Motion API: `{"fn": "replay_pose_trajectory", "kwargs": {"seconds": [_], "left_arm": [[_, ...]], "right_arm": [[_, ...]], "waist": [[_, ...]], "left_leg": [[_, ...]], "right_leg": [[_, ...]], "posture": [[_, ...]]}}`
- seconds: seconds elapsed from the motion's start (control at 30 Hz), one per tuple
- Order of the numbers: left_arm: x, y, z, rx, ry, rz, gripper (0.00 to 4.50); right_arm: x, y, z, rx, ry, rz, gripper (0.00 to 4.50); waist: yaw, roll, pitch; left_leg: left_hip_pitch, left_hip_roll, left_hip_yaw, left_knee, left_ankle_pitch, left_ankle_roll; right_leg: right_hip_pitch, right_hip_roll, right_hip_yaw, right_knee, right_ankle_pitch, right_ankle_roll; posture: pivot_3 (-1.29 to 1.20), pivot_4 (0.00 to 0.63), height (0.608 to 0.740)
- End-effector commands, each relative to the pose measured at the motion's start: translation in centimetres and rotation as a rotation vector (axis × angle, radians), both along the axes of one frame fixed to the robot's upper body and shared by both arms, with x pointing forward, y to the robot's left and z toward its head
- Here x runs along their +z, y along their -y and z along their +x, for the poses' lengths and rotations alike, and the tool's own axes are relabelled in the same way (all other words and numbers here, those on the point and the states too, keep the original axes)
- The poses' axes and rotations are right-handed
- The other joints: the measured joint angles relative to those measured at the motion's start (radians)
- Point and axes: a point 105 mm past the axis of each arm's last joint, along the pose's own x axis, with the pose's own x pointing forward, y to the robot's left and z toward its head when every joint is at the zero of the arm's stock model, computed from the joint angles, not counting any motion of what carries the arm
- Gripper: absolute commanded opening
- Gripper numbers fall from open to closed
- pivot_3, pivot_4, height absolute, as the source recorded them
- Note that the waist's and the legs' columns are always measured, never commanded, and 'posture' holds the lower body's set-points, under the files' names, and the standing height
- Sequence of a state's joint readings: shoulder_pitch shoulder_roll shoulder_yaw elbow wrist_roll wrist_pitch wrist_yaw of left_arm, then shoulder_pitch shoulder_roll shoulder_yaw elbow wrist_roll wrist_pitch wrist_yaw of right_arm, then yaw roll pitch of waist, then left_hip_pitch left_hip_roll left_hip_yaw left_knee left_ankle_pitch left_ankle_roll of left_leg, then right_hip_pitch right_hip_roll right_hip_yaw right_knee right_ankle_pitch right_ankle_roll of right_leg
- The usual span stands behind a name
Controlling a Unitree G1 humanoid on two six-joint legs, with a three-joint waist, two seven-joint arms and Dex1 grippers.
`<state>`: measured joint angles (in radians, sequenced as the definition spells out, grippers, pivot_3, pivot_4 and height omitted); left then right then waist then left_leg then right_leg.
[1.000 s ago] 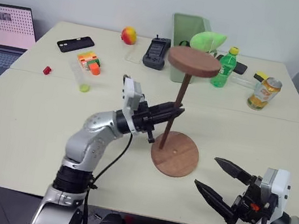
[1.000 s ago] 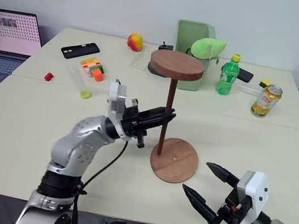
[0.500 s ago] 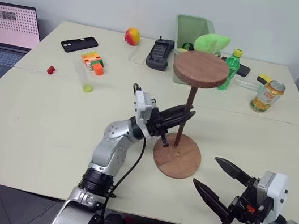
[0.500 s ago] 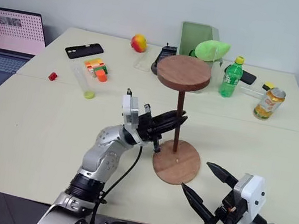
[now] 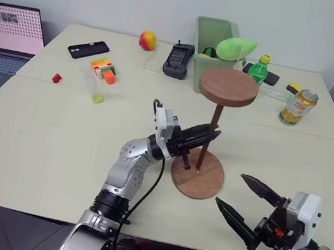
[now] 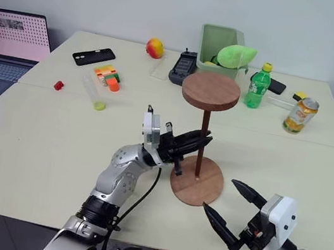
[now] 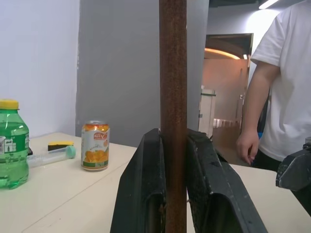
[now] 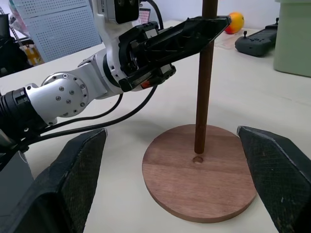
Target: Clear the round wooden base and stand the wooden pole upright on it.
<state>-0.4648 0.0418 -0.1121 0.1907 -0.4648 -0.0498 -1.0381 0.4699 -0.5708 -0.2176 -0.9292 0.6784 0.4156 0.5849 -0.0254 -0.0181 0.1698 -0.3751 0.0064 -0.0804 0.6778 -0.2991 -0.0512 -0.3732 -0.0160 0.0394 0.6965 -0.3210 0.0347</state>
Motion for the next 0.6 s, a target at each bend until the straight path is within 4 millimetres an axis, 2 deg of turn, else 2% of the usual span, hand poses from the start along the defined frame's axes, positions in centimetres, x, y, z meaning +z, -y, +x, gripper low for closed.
{"fn": "replay_pose_trajectory", "kwargs": {"seconds": [0.03,0.33,0.6], "left_arm": [[0.4,-0.2,-0.2,-0.011,0.018,-0.002,0.26],[0.1,0.4,-1.0,-0.044,0.021,-0.005,0.26],[0.0,1.2,-0.6,-0.051,0.040,-0.009,0.26]], "right_arm": [[0.7,-0.2,-0.2,-0.001,0.033,0.004,4.50],[0.1,0.2,-0.7,-0.024,0.002,-0.017,4.50],[-0.1,0.5,-0.9,-0.037,-0.015,-0.033,4.50]], "waist": [[0.000,0.000,0.000],[0.000,0.000,0.000],[0.001,0.000,0.000]], "left_leg": [[0.000,0.000,0.000,0.000,0.000,0.000],[0.000,0.001,0.000,0.000,0.000,0.000],[0.000,0.000,0.000,0.000,0.000,0.000]], "right_leg": [[0.000,0.000,0.000,0.000,0.000,0.000],[0.000,0.000,0.000,0.000,0.000,0.000],[0.000,0.000,0.000,0.000,0.000,0.000]], "posture": [[0.00,0.150,0.740],[0.00,0.150,0.740],[0.00,0.150,0.740]]}}
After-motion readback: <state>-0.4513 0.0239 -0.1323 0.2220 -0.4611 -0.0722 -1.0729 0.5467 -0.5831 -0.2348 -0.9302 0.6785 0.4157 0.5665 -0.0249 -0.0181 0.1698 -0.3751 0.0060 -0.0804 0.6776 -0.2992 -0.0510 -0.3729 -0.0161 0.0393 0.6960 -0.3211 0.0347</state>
